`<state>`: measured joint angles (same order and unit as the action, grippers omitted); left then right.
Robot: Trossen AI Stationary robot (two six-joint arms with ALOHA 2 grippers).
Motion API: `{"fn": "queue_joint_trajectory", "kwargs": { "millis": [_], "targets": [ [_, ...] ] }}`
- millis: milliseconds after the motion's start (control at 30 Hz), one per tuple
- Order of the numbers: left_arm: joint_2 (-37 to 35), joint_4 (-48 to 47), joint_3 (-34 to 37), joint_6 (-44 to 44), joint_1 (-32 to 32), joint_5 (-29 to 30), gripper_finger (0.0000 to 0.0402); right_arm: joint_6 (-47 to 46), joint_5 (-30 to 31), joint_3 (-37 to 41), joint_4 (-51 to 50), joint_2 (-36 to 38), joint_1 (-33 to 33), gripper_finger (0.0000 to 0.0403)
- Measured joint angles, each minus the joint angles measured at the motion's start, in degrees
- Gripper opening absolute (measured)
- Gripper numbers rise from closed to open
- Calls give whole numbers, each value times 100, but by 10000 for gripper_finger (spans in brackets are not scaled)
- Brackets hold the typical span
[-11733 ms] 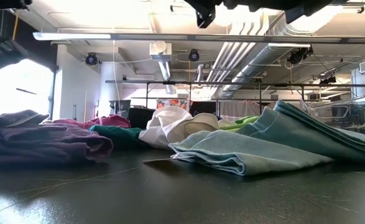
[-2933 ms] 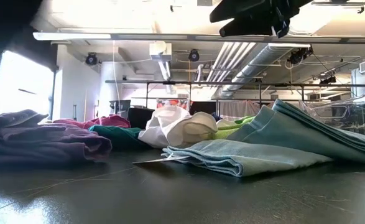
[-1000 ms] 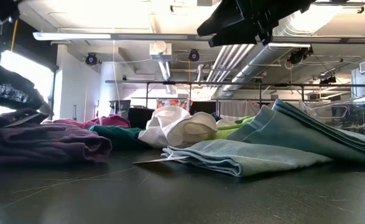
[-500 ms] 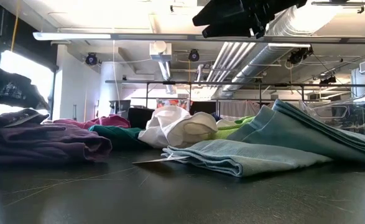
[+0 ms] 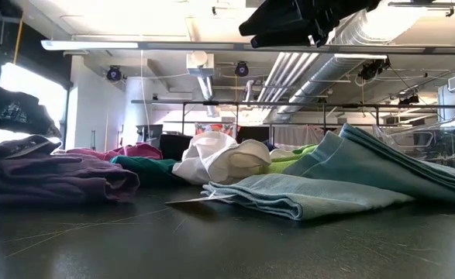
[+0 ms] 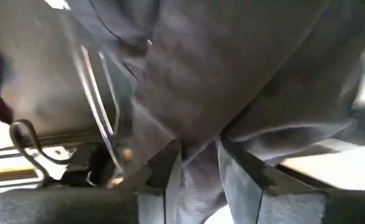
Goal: Sort towels by color in basket
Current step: Put the bottom black towel into the left transparent bin
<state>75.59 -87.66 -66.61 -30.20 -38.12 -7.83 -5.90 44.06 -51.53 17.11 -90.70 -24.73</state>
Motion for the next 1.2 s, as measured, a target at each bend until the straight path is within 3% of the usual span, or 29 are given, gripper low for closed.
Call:
{"fn": "queue_joint_trajectory", "kwargs": {
  "millis": [100,233,433,533,700,933,1100,1200],
  "targets": [
    [336,207,398,426,-92,-104,103,42,-15,0,-11,0,0,238],
    [952,800,695,1668,-300,-831,89,84,-19,0,-11,0,0,238],
    [1786,976,616,2808,-410,-586,13,82,-19,0,-11,0,0,238],
    [1822,1472,592,3062,-316,-245,8,5,-19,0,-13,0,0,238],
    [1343,1965,588,3321,48,324,1,-182,-207,0,-118,0,0,238],
    [-94,3652,588,3040,542,1112,0,-205,-403,0,-120,0,-2,238],
    [-901,5246,588,2404,361,2320,0,-159,-403,0,-134,0,-2,238],
    [-1142,6168,587,1574,111,3364,0,-157,-403,0,-224,0,-2,238]
  ]
}}
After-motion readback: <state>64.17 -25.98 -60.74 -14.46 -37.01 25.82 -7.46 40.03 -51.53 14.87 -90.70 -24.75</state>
